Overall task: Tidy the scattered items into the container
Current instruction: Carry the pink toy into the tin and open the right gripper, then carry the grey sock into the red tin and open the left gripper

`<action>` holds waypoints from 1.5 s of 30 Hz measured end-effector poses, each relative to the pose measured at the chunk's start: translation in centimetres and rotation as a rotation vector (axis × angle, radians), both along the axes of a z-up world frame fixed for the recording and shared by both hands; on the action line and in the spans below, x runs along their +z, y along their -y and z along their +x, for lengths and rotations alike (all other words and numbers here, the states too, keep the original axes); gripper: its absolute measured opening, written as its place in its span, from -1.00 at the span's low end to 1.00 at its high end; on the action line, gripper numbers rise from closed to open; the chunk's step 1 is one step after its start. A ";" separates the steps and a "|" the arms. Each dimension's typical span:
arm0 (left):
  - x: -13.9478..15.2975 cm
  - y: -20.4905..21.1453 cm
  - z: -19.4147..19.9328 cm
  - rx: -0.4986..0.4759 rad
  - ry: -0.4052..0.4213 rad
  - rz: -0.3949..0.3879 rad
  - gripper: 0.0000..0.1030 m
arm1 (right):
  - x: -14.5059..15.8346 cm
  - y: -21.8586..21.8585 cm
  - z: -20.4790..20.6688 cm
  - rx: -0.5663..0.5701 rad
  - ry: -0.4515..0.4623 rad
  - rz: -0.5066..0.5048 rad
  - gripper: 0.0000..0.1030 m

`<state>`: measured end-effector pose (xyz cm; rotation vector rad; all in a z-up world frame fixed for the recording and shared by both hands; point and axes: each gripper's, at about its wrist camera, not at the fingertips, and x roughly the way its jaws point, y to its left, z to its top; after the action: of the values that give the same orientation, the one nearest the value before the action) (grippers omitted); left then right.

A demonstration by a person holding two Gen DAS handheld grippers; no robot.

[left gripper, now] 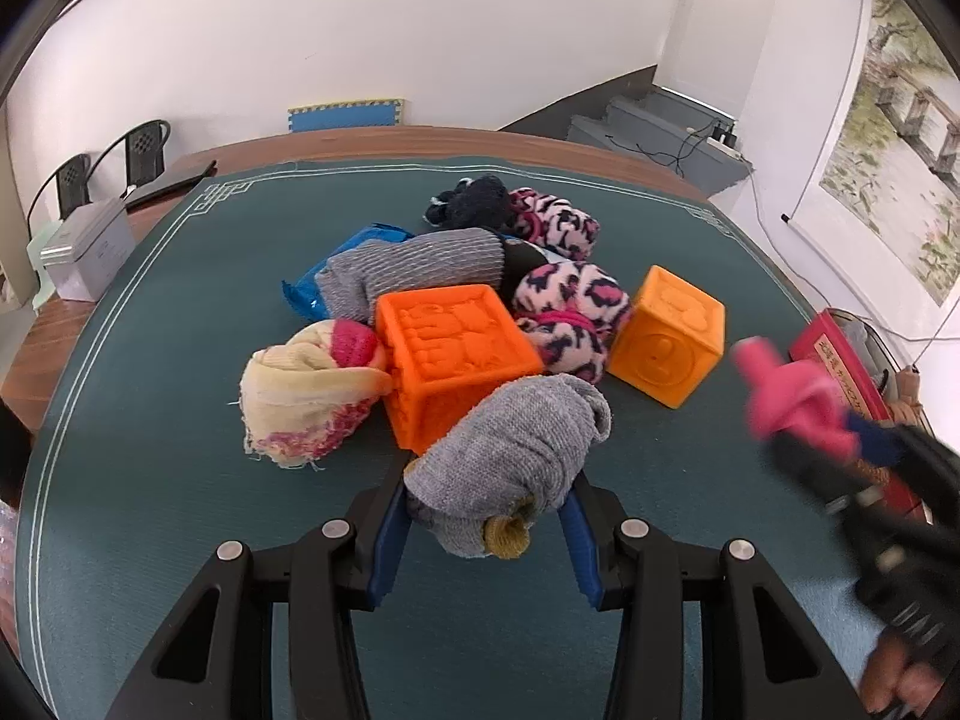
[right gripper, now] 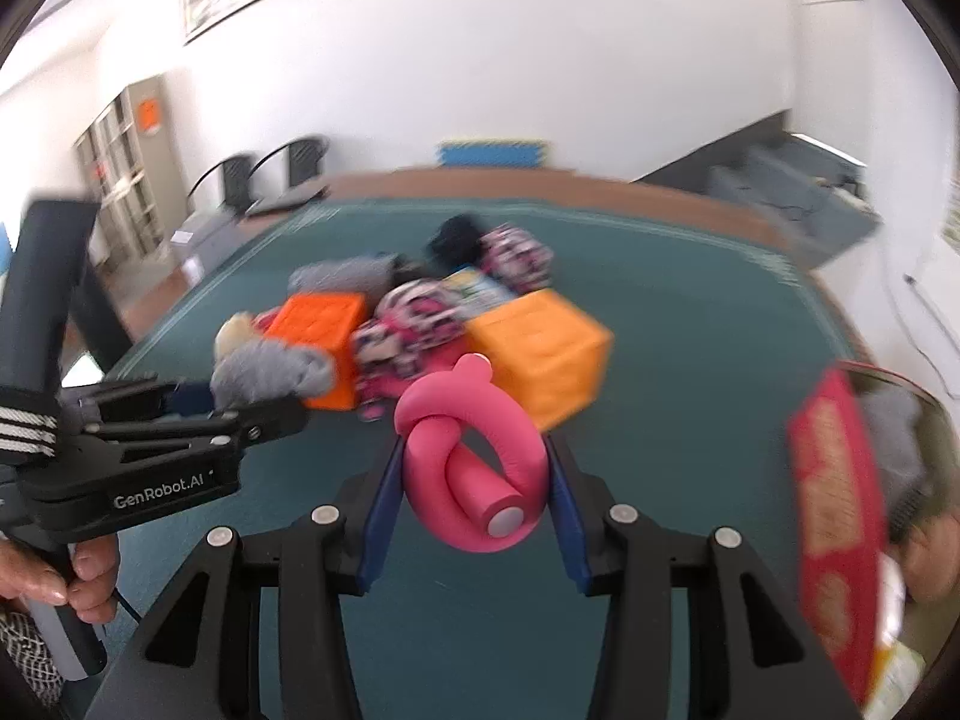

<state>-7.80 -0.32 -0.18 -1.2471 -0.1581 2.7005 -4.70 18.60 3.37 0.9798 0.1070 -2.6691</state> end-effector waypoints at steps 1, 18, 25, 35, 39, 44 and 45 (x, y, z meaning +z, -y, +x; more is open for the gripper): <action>0.0 -0.1 0.1 -0.004 -0.003 -0.002 -0.09 | 0.4 -1.2 0.5 -0.046 -0.017 0.001 -0.04; -0.2 -2.4 1.1 -0.054 -0.020 -0.044 -0.09 | 2.5 -19.8 5.6 -0.695 -0.114 0.069 0.01; -0.3 -2.8 1.1 -0.058 -0.019 -0.055 -0.09 | 1.9 -19.7 4.9 -0.726 -0.135 0.059 0.25; 0.5 -6.6 1.3 -0.115 -0.017 -0.075 -0.09 | 2.0 -18.8 6.5 -0.789 -0.284 0.105 0.32; 1.6 -9.6 1.3 -0.166 -0.018 -0.072 -0.09 | 1.9 -20.3 7.4 -0.824 -0.290 0.031 0.36; 3.6 -15.8 1.3 -0.284 -0.057 -0.033 -0.09 | 2.3 -20.8 8.5 -0.839 -0.303 -0.025 0.41; 3.9 -17.0 1.2 -0.304 -0.062 -0.030 -0.09 | 2.3 -20.9 8.6 -0.843 -0.305 -0.029 0.42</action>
<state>-6.57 16.66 3.68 -1.0923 0.0754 2.4827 3.89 39.48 5.66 0.6873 -0.3628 -3.5544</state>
